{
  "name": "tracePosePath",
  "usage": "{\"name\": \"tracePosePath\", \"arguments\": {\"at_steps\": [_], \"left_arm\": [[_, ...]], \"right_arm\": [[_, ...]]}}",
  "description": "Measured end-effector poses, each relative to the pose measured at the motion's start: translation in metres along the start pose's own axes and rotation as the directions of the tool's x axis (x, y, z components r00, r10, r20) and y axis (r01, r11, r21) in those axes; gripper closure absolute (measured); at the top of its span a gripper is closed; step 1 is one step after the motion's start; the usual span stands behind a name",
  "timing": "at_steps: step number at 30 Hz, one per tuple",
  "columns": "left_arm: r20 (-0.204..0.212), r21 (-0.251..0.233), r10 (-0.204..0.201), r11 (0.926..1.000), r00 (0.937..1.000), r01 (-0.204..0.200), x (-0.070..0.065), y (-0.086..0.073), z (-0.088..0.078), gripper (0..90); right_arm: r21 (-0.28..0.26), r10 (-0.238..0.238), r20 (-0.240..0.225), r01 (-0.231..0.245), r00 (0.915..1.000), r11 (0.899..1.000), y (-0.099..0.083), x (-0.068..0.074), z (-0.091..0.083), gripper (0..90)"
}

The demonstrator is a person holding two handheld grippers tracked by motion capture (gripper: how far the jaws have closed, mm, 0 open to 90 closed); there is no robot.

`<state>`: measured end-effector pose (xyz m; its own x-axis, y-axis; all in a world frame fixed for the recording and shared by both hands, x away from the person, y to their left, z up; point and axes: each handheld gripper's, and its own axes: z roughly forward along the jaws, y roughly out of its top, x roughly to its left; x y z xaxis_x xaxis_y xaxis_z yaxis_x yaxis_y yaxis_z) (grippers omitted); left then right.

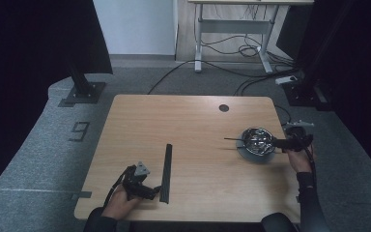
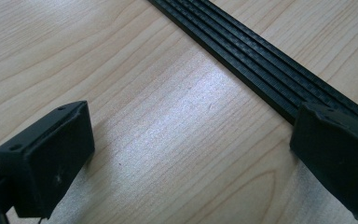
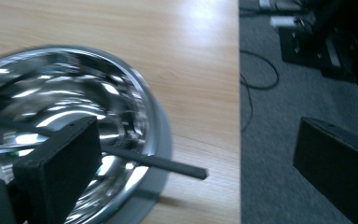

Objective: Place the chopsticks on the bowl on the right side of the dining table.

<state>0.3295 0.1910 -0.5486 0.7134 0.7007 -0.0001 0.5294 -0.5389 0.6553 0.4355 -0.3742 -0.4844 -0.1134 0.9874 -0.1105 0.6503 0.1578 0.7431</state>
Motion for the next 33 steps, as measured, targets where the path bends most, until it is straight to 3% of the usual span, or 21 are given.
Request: {"name": "tracePosePath", "arguments": {"at_steps": [12,20,33], "left_arm": [[0.000,0.000,0.001,1.0000,1.0000,-0.001,0.000,0.000,0.000,0.0],[0.000,0.000,0.001,1.0000,1.0000,-0.001,0.000,0.000,0.000,0.0],[0.003,-0.001,0.003,1.0000,1.0000,-0.003,0.000,0.000,0.000,0.0]], "right_arm": [[-0.072,-0.089,-0.090,0.083,0.9920,0.994,-0.018,0.030,-0.042,0.5],[-0.080,-0.152,-0.179,0.140,0.9721,0.987,-0.034,0.048,-0.052,0.0],[-0.063,-0.188,-0.286,0.177,0.9396,0.982,-0.058,0.070,-0.048,0.0]]}}
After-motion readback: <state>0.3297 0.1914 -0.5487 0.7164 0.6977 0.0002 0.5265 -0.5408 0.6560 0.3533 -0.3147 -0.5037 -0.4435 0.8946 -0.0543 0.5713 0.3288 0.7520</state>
